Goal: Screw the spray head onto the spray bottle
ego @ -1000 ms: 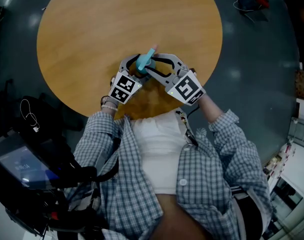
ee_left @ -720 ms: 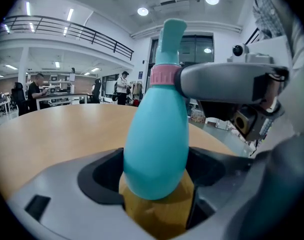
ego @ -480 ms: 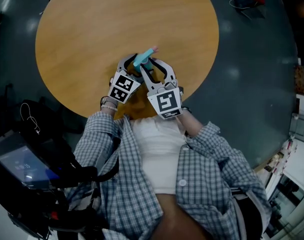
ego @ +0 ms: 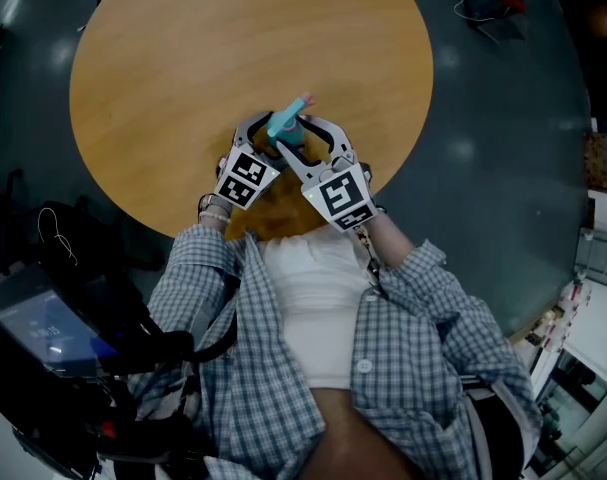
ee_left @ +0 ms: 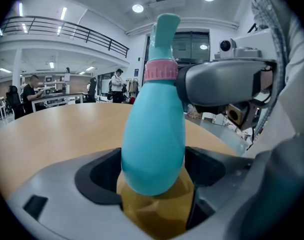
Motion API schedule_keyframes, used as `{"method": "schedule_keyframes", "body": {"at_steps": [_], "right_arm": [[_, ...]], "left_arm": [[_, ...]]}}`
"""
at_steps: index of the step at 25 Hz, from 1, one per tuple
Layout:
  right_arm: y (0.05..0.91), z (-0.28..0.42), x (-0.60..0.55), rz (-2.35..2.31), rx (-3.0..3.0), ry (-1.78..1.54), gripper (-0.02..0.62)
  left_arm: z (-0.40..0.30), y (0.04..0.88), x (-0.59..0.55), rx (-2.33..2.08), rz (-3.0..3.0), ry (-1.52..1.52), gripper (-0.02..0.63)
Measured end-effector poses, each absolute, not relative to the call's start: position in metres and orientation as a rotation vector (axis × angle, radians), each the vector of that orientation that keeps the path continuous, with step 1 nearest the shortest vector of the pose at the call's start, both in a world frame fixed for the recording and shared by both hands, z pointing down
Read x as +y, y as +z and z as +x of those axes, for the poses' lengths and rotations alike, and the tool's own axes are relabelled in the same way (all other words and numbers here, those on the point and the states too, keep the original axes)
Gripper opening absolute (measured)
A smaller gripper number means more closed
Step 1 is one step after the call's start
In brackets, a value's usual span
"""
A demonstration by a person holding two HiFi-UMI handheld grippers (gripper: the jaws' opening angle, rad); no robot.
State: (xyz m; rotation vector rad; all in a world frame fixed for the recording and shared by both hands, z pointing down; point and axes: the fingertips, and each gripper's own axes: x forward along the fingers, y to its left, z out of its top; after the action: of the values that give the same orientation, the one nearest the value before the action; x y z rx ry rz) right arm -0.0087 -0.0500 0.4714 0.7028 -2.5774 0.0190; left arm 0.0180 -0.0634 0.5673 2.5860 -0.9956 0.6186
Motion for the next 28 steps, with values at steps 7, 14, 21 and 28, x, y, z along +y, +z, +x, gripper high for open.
{"method": "schedule_keyframes", "body": {"at_steps": [7,14,21,28], "right_arm": [[0.476,0.004,-0.05,0.704,-2.571,0.051,0.17],[0.485,0.031,-0.029,0.715,-2.544,0.1,0.172],[0.513,0.062,-0.026,0.839,-2.478,0.203,0.07],[0.511,0.067,-0.019,0.848,-2.497,0.244,-0.005]], "left_arm": [[0.017,0.571,-0.054,-0.99,2.6,0.647,0.391],[-0.005,0.555,-0.03,-1.111,2.549,0.606,0.389],[-0.027,0.547,-0.011,-1.234,2.514,0.592,0.125],[-0.031,0.535,0.003,-1.245,2.518,0.552,0.006]]}}
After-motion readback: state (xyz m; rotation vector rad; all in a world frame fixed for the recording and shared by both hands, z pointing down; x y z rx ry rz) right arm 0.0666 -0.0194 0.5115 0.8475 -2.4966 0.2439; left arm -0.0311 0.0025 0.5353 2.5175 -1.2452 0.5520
